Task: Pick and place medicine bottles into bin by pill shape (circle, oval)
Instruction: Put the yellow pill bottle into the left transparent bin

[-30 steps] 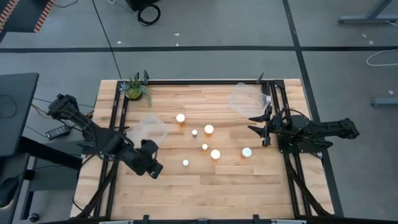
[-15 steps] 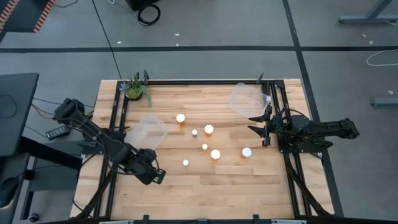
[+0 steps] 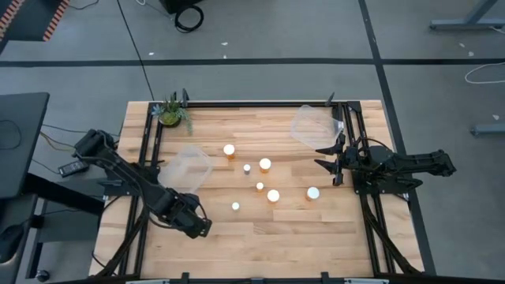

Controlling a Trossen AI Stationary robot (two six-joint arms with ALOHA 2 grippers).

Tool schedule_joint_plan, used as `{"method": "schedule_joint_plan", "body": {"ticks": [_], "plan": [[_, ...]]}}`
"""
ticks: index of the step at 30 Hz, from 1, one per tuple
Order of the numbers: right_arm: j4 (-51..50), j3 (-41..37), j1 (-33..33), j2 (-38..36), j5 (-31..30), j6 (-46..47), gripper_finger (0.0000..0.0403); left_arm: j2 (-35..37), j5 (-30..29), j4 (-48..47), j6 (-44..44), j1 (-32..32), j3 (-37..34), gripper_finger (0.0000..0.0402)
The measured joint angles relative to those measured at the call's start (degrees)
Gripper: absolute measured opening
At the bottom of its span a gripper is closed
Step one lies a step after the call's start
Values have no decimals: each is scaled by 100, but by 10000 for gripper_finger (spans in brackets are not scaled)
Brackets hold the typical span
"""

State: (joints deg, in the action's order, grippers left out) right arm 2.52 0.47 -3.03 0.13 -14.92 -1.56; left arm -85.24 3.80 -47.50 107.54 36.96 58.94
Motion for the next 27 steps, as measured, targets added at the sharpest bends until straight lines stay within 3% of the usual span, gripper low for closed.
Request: {"method": "schedule_joint_plan", "body": {"ticks": [6,12,27], "plan": [[0,0,2,1,0,0,178,-259,77,11,134,-21,0,177],[0,0,0,1,0,0,178,-448,89,17,137,-21,0,206],[0,0,0,1,0,0,178,-1044,8,78,124,-18,-2,200]]}}
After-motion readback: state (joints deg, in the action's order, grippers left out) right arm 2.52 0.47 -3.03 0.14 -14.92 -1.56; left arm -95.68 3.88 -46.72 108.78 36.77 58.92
